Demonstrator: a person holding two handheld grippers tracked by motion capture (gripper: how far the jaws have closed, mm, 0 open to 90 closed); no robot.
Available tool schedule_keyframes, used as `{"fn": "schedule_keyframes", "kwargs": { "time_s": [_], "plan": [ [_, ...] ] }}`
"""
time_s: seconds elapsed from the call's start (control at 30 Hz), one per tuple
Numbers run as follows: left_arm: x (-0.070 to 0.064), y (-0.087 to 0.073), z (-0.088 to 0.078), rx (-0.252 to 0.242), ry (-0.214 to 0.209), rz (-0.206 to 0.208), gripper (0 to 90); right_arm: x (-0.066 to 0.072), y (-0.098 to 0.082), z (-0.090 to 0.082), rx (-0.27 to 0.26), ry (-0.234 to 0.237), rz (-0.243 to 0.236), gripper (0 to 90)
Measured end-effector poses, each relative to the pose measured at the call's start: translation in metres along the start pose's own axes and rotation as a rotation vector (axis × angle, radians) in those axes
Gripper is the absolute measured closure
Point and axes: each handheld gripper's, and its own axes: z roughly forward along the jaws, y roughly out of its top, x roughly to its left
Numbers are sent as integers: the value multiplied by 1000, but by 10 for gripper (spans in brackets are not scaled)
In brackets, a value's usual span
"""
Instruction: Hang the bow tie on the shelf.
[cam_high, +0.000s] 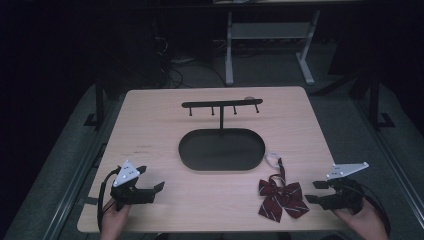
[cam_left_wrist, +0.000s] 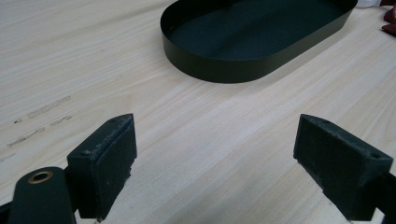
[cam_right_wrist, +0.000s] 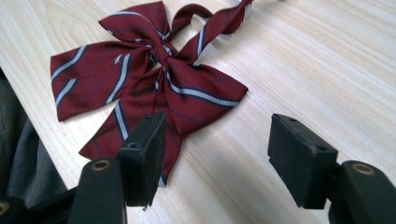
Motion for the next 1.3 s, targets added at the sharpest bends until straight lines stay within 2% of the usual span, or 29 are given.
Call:
{"fn": "schedule_keyframes", "kwargs": {
  "time_s": [0.33, 0.4, 0.47, 0.93, 1.3],
  "plan": [
    [0, -1, 0, 3, 0, 3, 130, 2, 11, 3, 12, 29, -39, 402],
    [0, -1, 0, 0, -2, 1, 130, 5, 18, 3, 14, 29, -54, 424],
    [0, -1, 0, 3, -1, 3, 130, 8, 23, 3, 21, 33, -48, 432],
    [-1, -2, -1, -7, 4, -3, 130, 8, 56, 8, 48, 46, -104, 527],
    [-1, -1, -2, -5, 3, 3, 130, 7, 79, 13, 76, 43, -136, 539]
  ]
}}
